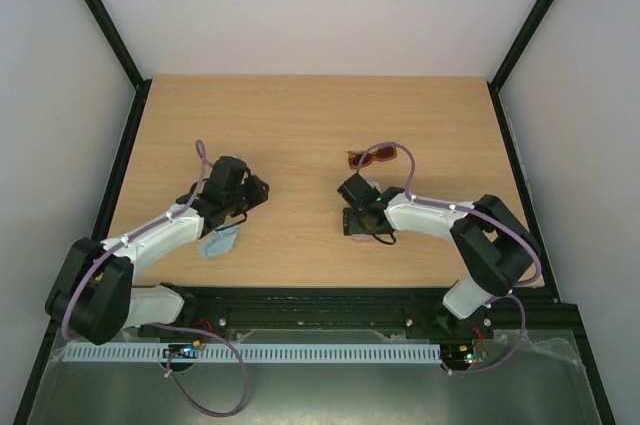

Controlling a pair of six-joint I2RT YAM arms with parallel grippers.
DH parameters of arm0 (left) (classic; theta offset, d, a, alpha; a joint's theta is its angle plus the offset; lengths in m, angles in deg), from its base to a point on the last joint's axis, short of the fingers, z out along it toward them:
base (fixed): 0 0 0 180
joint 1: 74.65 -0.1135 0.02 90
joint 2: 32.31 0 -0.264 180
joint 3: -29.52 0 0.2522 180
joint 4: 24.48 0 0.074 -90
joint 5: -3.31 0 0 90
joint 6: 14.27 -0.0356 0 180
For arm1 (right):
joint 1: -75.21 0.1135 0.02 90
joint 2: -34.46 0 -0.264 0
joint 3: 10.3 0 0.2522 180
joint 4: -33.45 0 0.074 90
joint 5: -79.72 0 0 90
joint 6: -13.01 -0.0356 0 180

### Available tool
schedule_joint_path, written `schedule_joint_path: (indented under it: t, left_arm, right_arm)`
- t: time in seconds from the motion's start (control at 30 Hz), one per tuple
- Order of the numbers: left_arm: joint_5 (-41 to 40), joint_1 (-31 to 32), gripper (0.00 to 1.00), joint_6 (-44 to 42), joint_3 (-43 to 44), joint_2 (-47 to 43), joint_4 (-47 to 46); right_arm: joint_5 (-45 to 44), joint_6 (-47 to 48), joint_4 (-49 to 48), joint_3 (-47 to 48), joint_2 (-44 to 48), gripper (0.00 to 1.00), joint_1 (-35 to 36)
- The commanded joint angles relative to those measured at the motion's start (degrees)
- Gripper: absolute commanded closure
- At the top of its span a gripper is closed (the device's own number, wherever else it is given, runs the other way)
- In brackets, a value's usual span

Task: Organize the sunglasses
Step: Move the sunglasses case at the center of the board.

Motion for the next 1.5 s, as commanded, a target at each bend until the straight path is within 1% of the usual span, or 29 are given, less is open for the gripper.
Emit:
schedule_joint_path:
  t: [0.0,0.07,0.17,0.33,0.43,0.57,0.73,0.83,0.97,1.17,1.27,1.3,1.4,1.47]
  left_arm:
    - [1.0,-0.8,0.61,-0.9,-0.6,-0.7,-0.3]
    - [1.4,-1.1,0.61,-1.2,-0.4,-0.9,-0.5]
    - [1.5,-1.3,0.61,-1.5,-0.5,-1.5,-0.4]
    - [1.5,-1.6,0.61,-1.9,-0.6,-2.1,0.1]
    - [1.7,-1.7,0.61,-2.1,-0.6,-2.2,0.4]
    - [1.9,-1.7,0.60,-2.1,-0.8,-2.4,0.5]
    - [2.2,-1.8,0.60,-2.0,-0.8,-2.8,0.5]
    - [1.9,-1.8,0.60,-2.3,-0.5,-3.3,0.9]
    - [1.6,-2.1,0.60,-3.0,-0.3,-3.7,2.0]
    - [1.3,-2.8,0.59,-3.8,-0.3,-4.5,3.2]
    - [1.4,-3.0,0.59,-3.9,-0.2,-4.3,3.2]
    - [1.5,-3.1,0.59,-3.9,-0.1,-4.2,3.3]
    - [1.5,-3.5,0.58,-3.9,0.4,-4.1,3.5]
    - [0.7,-4.1,0.54,-3.9,0.7,-4.4,4.4]
  right_arm:
    - [-1.8,-0.9,1.3,0.7,-2.1,0.24,0.3]
    - [-2.8,-1.8,1.3,0.5,-2.1,0.29,0.3]
    - [-4.9,-3.9,1.1,0.4,-1.0,0.41,0.3]
    - [-7.9,-6.2,0.8,-0.1,2.4,0.48,-1.3]
    - [-8.1,-6.5,0.3,-1.4,4.7,0.49,-6.2]
    - [-6.4,-5.3,-1.7,-4.3,7.1,0.49,-15.7]
    - [-4.0,-3.6,-5.2,-4.1,4.9,0.49,-26.0]
    - [-4.9,-2.9,-6.4,-1.6,1.0,0.49,-29.8]
    - [-7.1,-2.2,-6.9,1.7,-3.1,0.49,-32.8]
    - [-6.2,-0.3,-7.8,3.7,-5.4,0.49,-37.4]
    - [-4.6,-0.2,-8.2,3.7,-6.0,0.43,-38.1]
    - [-4.1,-0.3,-8.1,3.6,-6.1,0.39,-38.1]
    - [-3.1,-0.7,-7.4,3.8,-5.4,0.23,-38.1]
    - [-3.1,-0.7,-7.3,3.5,-3.6,0.15,-38.1]
